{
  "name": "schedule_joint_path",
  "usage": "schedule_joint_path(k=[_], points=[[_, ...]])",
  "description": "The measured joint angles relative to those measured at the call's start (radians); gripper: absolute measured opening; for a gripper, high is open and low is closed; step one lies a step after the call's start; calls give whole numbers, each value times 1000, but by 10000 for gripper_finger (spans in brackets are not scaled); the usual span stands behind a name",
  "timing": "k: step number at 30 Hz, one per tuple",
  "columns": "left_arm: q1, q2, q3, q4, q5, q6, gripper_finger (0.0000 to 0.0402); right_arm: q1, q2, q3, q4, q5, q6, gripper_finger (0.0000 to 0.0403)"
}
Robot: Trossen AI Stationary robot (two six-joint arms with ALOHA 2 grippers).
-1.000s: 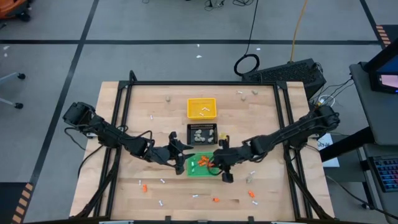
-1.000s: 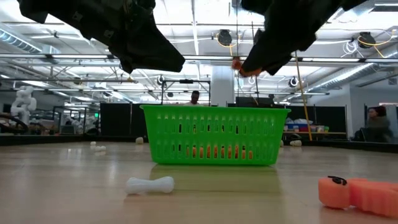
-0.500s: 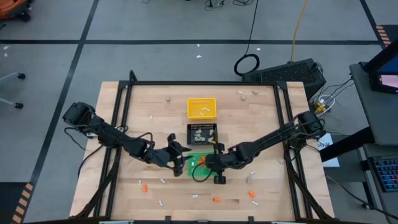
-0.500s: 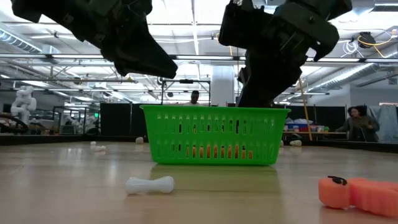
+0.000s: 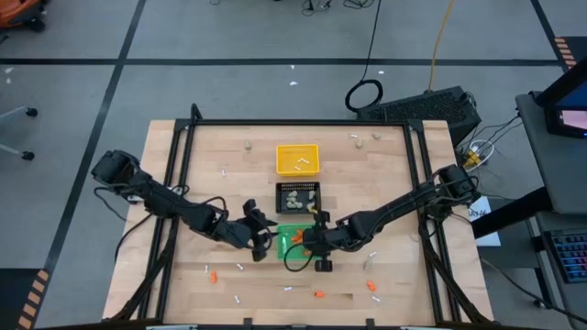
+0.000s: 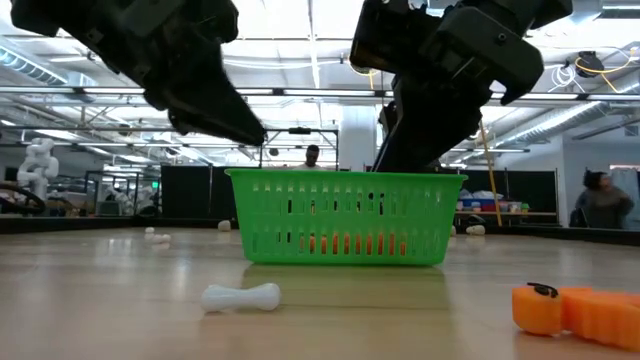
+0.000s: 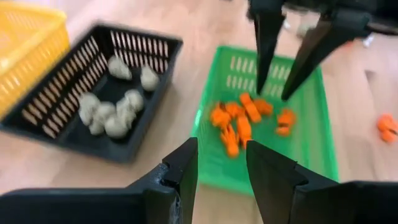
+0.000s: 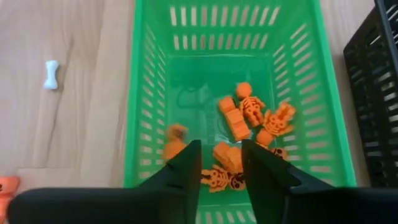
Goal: Sort Halloween decoration
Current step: Put the white bone toy into the yellow basket
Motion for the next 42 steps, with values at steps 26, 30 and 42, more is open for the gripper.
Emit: schedule_joint_path(k=[26,30,42], points=[[-36,-250,227,-1042,18,-444,134,265,-177,-4,-5,230,-76,137],[33,-250,291,-1190,-2,-456,134,322,-158,-38,14,342,-18,137],[495,-249,317,-1387,103,-404,134,406,-159,-71,-2,495,52,137]])
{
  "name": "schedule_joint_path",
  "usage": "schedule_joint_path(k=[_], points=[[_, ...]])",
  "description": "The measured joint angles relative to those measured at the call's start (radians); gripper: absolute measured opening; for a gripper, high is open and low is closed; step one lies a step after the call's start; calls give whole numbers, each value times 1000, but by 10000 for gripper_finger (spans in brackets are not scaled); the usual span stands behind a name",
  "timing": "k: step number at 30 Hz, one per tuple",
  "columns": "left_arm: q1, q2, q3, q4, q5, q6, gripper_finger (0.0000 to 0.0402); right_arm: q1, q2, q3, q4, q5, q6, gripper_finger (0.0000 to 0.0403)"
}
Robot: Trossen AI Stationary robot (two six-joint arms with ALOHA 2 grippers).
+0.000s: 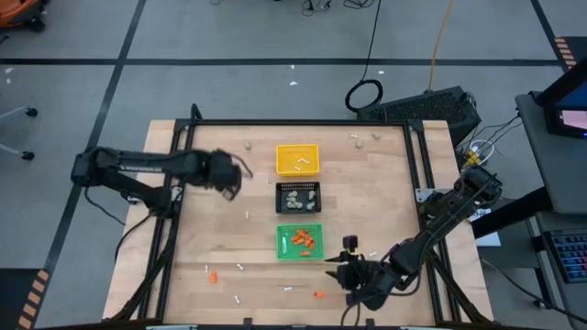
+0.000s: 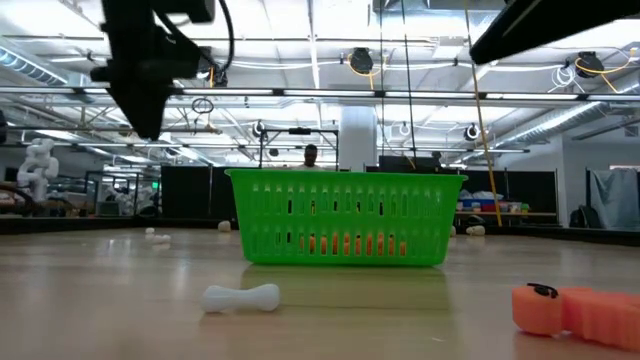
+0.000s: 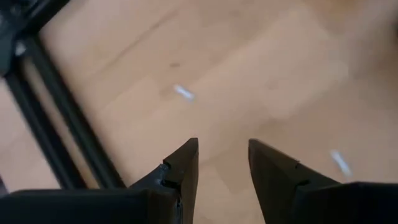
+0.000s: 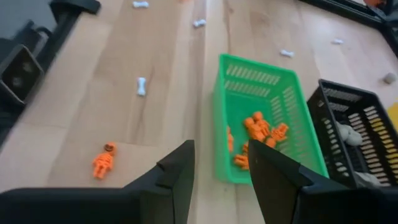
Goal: Sort Halloween decoration
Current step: Put the white bone toy into the yellow basket
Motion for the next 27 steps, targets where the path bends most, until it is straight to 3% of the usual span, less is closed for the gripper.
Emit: schedule_joint_path(k=[5,10,18,27], points=[[185,11,-5,22,12,19,134,-5,0,0,-26,58,-3,137],[282,50,-22,26,20,19,134,-28,0,0,6,104,-36,137],[297,141,-77,139,-53,-129,134,-54,0,0,65,103,-41,137],[264,206,-171,238,-50,-131,134,-53,0,0,61,98,-17,137]])
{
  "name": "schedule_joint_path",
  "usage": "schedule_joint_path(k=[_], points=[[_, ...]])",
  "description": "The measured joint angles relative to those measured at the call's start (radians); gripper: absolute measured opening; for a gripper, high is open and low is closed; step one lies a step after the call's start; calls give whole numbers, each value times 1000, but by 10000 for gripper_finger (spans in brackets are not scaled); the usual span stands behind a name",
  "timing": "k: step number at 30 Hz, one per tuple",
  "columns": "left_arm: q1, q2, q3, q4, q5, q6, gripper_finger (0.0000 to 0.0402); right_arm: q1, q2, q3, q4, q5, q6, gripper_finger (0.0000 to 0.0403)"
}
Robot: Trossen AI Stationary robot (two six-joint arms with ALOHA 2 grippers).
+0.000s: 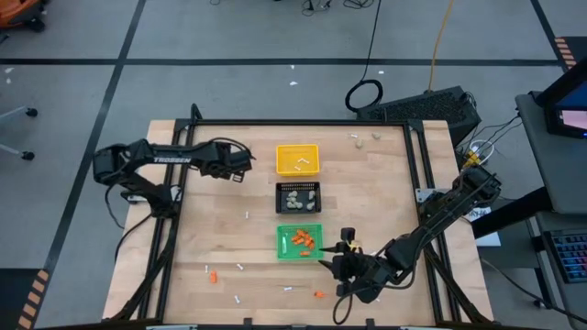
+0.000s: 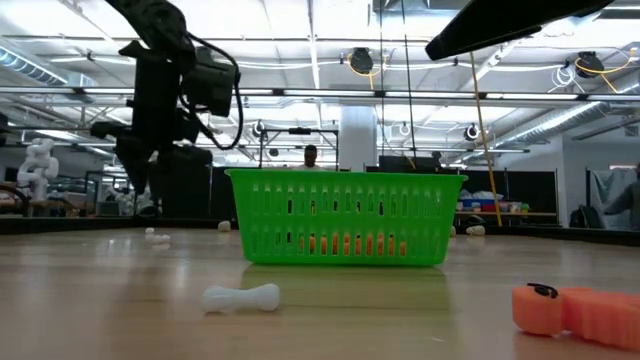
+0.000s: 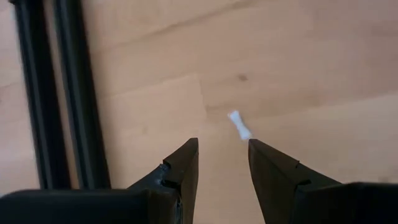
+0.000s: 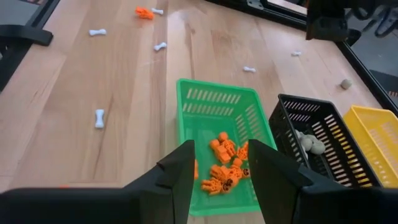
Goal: Sort Halloween decoration
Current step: Put the white bone toy into the yellow basket
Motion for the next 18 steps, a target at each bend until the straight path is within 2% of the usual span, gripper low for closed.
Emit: schedule_joint_path(k=[6,12,18], points=[[-48,0,-10,49,15,-28,134,0,0,0,1,0,-1,137],[-49,0,-10,119,44,-27,134,-1,0,0,1,1,-8,137],[-49,0,-10,117,51,-64,134,-1,0,0,1,0,-9,137]])
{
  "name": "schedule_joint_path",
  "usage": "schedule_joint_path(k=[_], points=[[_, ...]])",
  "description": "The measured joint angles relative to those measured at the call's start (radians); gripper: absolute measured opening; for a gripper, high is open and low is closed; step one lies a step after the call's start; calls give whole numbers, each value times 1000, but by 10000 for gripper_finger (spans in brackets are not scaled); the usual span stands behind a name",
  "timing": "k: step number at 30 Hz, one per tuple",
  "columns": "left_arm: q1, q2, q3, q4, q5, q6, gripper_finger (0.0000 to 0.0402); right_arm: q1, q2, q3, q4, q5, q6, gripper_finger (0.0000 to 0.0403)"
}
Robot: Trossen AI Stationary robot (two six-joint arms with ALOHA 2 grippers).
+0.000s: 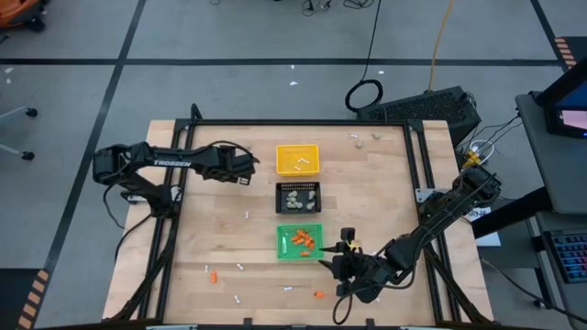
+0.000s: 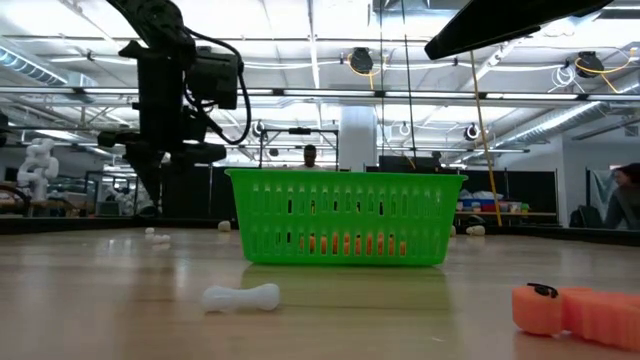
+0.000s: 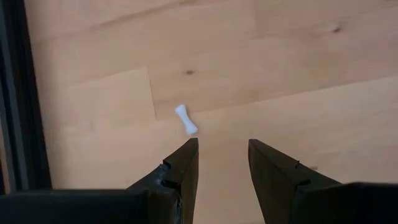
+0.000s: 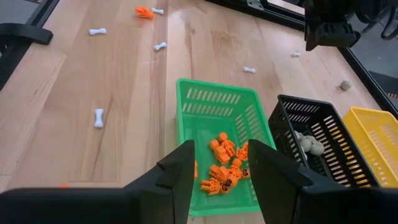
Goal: Sort Halloween decoration
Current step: Put the white bone toy into the yellow basket
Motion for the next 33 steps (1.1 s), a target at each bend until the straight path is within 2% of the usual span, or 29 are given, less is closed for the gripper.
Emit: schedule_joint_path(k=[9,14,21,25,33], points=[[65,0,-2,-16,5,41,134,0,0,0,0,-1,5,137],[119,4,-2,-12,44,72,134,0,0,0,0,-1,6,137],[125,5,-3,12,71,37,134,0,0,0,0,-2,7,137],[115,5,-54,23,80,-20,134,0,0,0,0,-2,5,137],[118,5,-162,189,109,-42,134,1,0,0,0,-2,0,137]])
